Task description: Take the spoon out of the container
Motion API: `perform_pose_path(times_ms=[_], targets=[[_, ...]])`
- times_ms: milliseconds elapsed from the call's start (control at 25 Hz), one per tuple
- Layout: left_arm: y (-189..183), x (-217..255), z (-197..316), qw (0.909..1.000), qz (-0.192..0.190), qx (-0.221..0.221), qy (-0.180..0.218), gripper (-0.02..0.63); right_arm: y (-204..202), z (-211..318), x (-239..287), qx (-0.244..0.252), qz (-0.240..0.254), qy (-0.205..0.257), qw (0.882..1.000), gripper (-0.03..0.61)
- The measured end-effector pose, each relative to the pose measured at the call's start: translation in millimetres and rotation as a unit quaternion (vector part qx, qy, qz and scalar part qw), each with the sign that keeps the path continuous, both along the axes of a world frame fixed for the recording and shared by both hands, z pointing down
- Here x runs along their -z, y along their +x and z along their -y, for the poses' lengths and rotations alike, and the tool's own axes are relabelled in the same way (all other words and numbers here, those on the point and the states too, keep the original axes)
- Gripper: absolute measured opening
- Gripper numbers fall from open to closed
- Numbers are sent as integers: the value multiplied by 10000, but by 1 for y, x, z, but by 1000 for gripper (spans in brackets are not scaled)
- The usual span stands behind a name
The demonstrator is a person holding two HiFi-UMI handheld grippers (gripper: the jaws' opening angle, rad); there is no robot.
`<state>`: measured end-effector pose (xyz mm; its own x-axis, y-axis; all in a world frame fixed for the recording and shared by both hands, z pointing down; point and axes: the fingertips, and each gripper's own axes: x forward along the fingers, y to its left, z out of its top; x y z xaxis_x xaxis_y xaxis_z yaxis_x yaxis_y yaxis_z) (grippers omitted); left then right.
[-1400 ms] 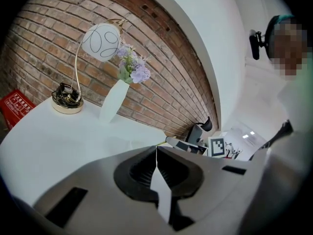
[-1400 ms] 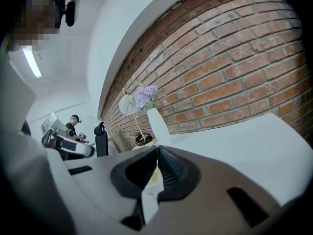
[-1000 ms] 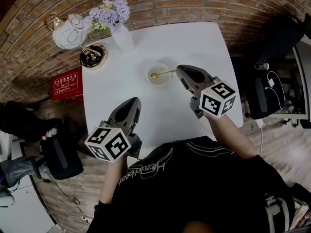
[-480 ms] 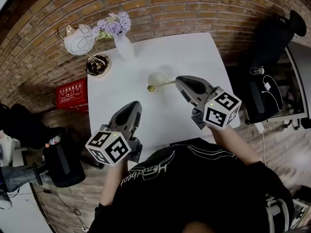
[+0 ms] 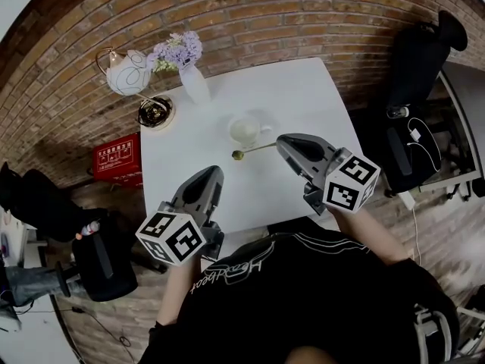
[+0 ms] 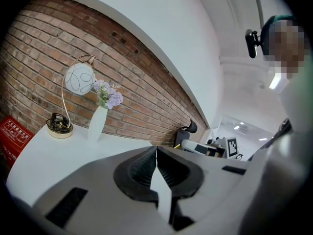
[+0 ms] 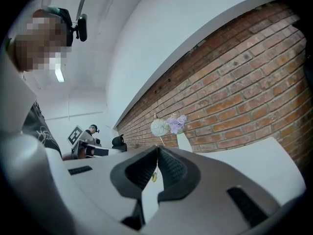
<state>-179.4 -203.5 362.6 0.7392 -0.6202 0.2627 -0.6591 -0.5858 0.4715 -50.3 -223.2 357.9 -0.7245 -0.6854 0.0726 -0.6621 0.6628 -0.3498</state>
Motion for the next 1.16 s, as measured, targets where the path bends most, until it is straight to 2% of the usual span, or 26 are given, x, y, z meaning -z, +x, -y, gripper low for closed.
perform_pose_path(times_ms=[1160], targets=[[0,-5,-13,9998,-169,-44,-71,6,1,-15,-9,-129,13,-68,9999,0]])
